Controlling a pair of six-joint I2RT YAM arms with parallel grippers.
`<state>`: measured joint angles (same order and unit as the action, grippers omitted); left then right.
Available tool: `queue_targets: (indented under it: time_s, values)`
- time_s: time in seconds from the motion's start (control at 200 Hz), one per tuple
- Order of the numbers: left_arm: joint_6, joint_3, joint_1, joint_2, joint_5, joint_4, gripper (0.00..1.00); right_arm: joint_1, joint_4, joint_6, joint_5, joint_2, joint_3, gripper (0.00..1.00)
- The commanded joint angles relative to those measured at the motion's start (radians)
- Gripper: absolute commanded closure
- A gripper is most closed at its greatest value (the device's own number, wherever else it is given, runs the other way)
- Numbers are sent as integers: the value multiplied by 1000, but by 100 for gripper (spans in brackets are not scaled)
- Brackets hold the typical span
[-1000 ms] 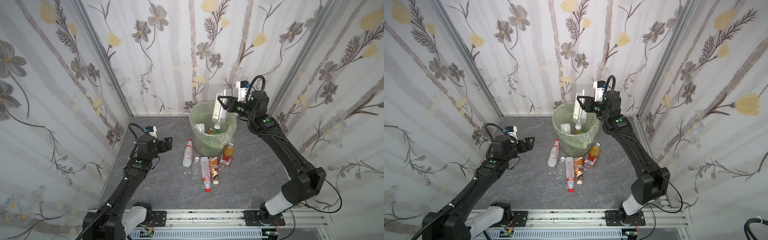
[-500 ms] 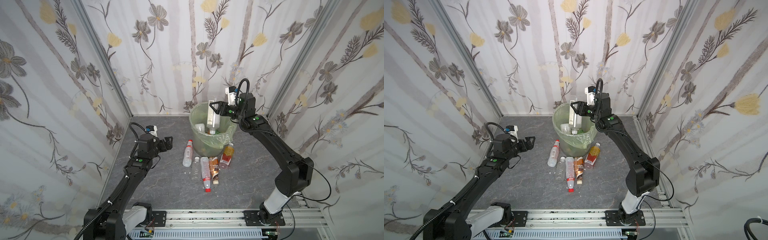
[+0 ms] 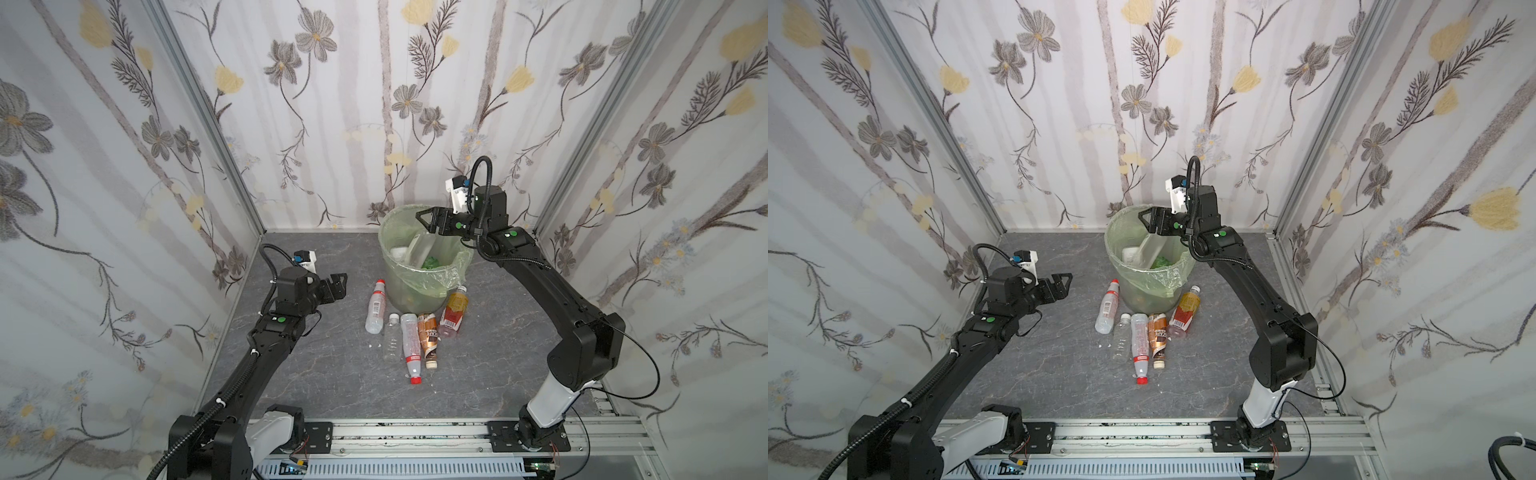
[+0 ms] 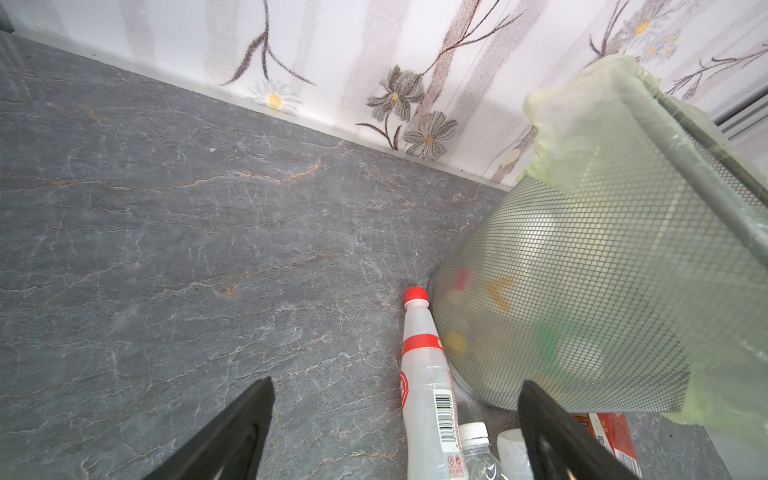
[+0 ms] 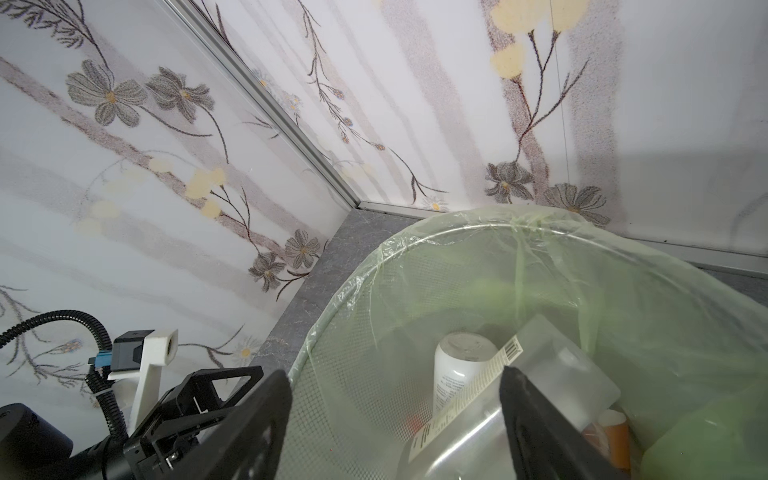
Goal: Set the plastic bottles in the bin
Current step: 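Open the right gripper to drop the clear bottle into the bin, then withdraw the right arm while the left gripper lowers onto the red-cap white bottle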
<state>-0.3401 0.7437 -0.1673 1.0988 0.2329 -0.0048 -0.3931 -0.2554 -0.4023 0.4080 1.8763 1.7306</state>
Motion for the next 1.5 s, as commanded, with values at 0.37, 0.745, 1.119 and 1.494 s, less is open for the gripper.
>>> queue_targets:
  time_s: [0.37,0.745,1.119,1.494]
  values:
    - [2,-8,1,34,84,30,8,44,-4,85,-164,-239,-207,18]
    - [18,0,-28,117,161,29,11,228,125,9,-190,-537,-603,15]
    - [4,44,-154,279,70,31,14,306,142,-10,-198,-624,-700,14]
    - [-5,110,-251,446,-10,34,23,309,147,-15,-206,-623,-719,14]
